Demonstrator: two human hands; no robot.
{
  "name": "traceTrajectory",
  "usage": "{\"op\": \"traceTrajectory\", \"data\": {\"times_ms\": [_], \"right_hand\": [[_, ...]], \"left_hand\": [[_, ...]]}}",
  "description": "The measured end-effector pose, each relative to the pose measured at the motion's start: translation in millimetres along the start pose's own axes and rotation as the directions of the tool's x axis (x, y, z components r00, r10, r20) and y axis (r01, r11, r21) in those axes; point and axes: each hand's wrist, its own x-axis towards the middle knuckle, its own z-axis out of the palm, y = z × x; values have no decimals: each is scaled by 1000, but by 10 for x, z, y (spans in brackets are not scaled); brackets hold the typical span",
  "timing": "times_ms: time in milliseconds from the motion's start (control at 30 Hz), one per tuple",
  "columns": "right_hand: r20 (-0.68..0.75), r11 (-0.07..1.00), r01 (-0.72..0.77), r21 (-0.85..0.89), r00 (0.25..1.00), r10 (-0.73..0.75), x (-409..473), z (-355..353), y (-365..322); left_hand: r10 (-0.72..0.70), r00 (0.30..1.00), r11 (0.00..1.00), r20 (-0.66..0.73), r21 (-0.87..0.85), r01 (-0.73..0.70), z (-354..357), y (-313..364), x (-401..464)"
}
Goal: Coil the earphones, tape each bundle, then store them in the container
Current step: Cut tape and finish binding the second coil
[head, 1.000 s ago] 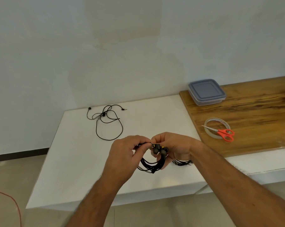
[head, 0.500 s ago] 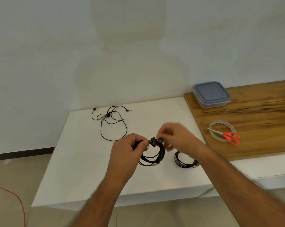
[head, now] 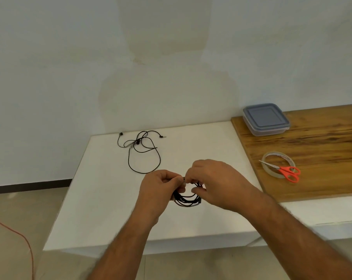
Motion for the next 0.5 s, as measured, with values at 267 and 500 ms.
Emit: {"op": "traceTrajectory", "data": {"times_ms": [267, 500], "right_hand": [[-45, 1000, 20, -16, 999, -20, 19, 36, -49], [-80, 999, -9, 48, 997, 12, 1, 56, -29]], "left_hand": [[-72, 997, 992, 38, -97, 76, -45, 21, 3], [-32, 999, 999, 19, -21, 32, -28, 43, -22]]}}
